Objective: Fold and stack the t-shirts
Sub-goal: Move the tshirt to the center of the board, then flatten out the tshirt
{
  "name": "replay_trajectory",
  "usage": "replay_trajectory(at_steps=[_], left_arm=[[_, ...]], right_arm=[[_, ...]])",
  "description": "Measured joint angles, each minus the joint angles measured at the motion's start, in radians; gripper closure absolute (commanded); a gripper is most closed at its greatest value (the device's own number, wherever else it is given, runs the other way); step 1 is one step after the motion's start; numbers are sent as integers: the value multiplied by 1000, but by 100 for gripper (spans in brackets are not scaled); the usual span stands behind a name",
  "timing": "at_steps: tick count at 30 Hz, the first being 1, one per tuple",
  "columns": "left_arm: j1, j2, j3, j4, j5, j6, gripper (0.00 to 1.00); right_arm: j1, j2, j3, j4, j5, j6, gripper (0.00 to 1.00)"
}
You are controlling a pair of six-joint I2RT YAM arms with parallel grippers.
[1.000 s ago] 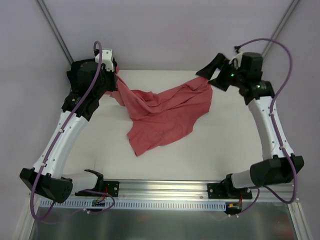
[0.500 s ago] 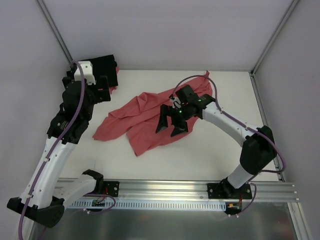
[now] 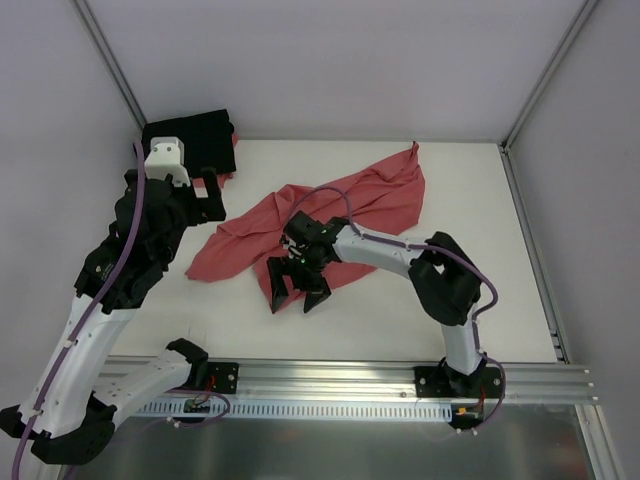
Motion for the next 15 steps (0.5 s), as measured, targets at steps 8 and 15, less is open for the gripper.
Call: replay_trajectory(at_steps=[8,15], left_arm=[[-30,3,43,-41,4,-3,1],[-37,23,65,-50,34,3,1]], right_arm=[[18,105,16,57,3,37,3],[18,208,143,82,12,63,6]])
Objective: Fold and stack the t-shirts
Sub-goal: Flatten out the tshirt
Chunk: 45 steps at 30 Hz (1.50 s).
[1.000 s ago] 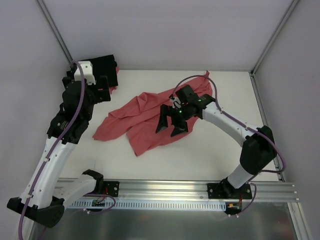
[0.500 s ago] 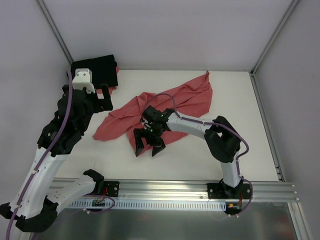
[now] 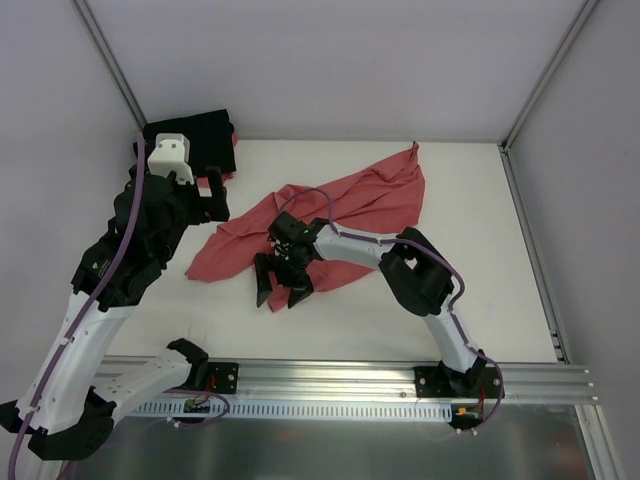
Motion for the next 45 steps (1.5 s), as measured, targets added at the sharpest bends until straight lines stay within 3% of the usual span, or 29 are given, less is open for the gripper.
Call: replay_trajectory(at_steps=[2,4,5,8,11,15,19,23,30,39,45], left_arm=[[0,9,5,-1,8,5,1],[0,17,10,-1,19,10,1],[0,21,11,0,23,14,1],[0,26,11,0,26,27,2],[0,24,11,0,26,41,1],[0,21,11,0,26,61,1],[0,18,5,10,24,75,1],[0,2,-37,37,21,80,1],[0,2,-89,58,26,81,1],[0,5,-90,62,36,85,1],[0,16,-89,59,58,87,1]], right_arm=[[0,19,31,1,5,5,9],[0,39,58,5,8,10,25],[0,45,67,6,11,10,47],[0,66,78,9,25,13,77],[-2,80,78,4,43,14,100],[-9,77,71,0,72,14,100],[-28,-15,-46,-14,134,3,100],[-90,-259,-257,-86,235,-16,100],[-350,-739,-499,-221,393,-69,100],[-526,-917,-573,-406,497,-164,100],[-755,-1022,-510,-526,581,-268,100]])
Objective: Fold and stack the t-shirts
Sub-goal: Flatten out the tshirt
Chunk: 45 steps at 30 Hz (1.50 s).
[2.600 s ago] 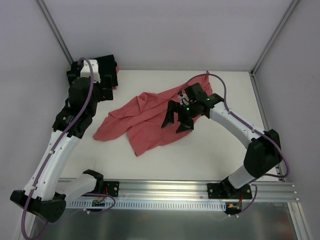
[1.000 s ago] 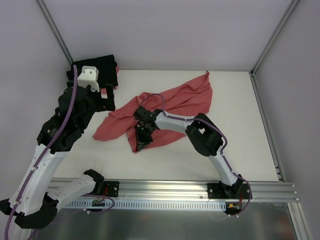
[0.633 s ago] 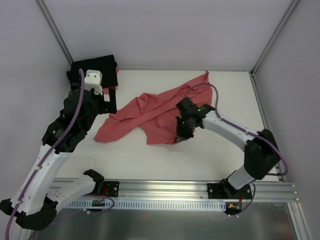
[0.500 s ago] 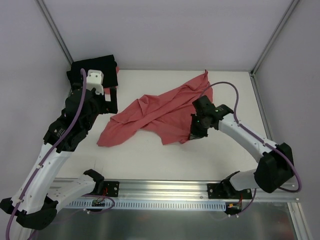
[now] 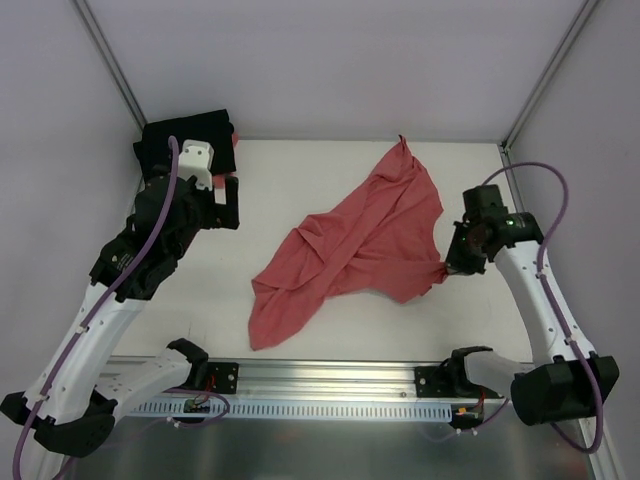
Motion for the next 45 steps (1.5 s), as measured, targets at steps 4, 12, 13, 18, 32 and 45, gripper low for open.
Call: replay_trajectory(at_steps=[4,12,13,18,32,45], left_arm=[[0,8,0,-58,70,-31,1],[0,89,-140,-348,447,-281,4],[0,96,-200,-378,535,-311,4],[-18,101,-426,-494,866,-399,5],[-112,-23,-550,-463,1033,-585,11],[-355,401,-527,-165,823,-661,12]], right_arm=[[-142,-12,109,-35,17,-71,100],[-163,-13,113,-29,-14,-97,100],[-163,-13,104,-24,-19,-96,100],[-163,-13,57,1,-61,-94,100],[-163,-13,-29,109,-156,-87,100],[-163,15,-26,146,-206,-84,100]])
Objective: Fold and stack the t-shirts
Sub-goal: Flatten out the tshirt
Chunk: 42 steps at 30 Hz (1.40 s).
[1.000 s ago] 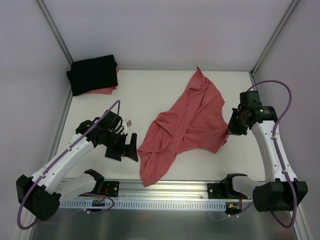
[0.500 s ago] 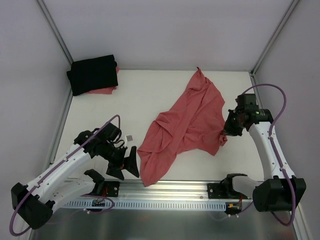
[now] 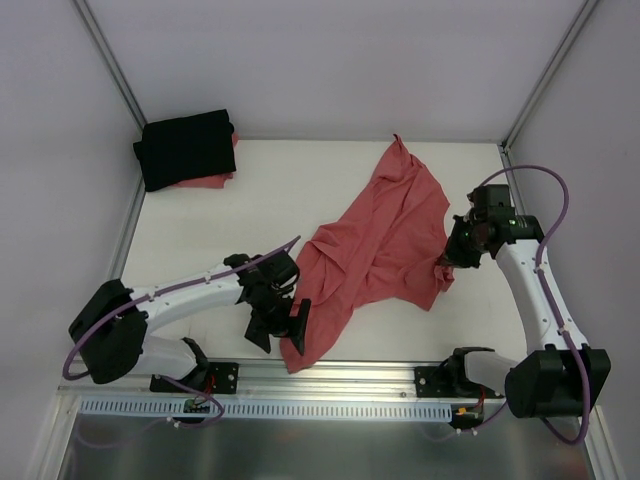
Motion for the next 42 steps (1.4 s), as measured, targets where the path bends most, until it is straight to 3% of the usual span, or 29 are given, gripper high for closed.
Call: replay_trajectory(at_steps=[12,23,30,32,33,36,42], left_arm=[[-84,184,57,67,-51,8,13],[-157,230,68,81,-42,2,15],[-187,263,66,97,-36,-5,40],[-193,273,66,97,-32,-6,55],[-196,278,66,98,-31,-4,76],[-205,288,65,99,-29,-2,100],[-208,293,64,98,-29,0,100]], right_arm=[[0,0,1,3,-5,3,100],[0,0,1,5,-10,4,100],[0,-1,1,5,-10,4,100],[0,-1,1,4,-10,4,100],[0,-2,1,5,-10,4,100],[0,-3,1,4,-10,4,100],[0,-3,1,4,-10,4,100]])
